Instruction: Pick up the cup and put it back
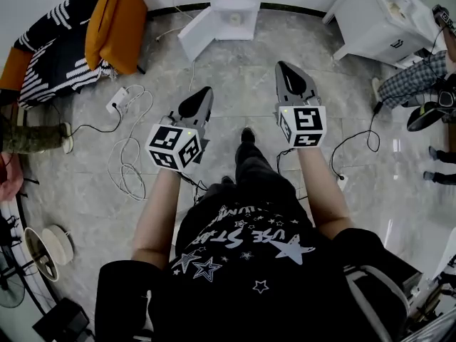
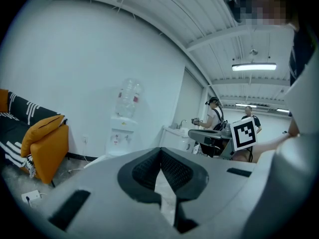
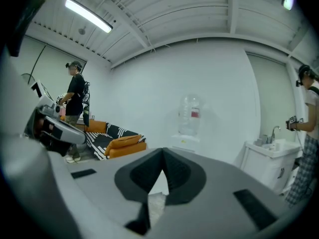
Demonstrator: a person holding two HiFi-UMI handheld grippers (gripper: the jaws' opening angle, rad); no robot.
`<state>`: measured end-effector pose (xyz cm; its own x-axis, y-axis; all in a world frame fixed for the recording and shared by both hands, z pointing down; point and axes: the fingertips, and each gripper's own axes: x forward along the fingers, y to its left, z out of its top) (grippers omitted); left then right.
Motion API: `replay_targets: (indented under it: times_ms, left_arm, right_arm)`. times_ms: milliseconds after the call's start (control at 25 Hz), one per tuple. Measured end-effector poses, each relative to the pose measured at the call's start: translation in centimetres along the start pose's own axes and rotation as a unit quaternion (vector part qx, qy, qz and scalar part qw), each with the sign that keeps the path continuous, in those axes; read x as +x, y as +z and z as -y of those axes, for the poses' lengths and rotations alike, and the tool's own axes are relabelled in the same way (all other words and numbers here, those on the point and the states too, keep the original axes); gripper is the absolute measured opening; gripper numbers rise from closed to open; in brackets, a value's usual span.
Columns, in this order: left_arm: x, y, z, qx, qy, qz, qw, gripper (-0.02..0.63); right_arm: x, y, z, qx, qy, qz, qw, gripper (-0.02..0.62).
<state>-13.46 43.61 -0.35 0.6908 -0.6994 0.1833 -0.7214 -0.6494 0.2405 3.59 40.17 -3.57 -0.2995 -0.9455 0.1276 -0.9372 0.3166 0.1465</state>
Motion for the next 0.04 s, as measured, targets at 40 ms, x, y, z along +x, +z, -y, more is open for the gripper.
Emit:
replay_targets:
  times_ms: [40]
  left_arm:
    - [-0.38,0.30,0.45,0.004,-0.003,0.003,1.0000,0.009]
  right_arm:
    - [-0.74,0.17,0.22,0.002,-0.007,0.001,1.000,0.005]
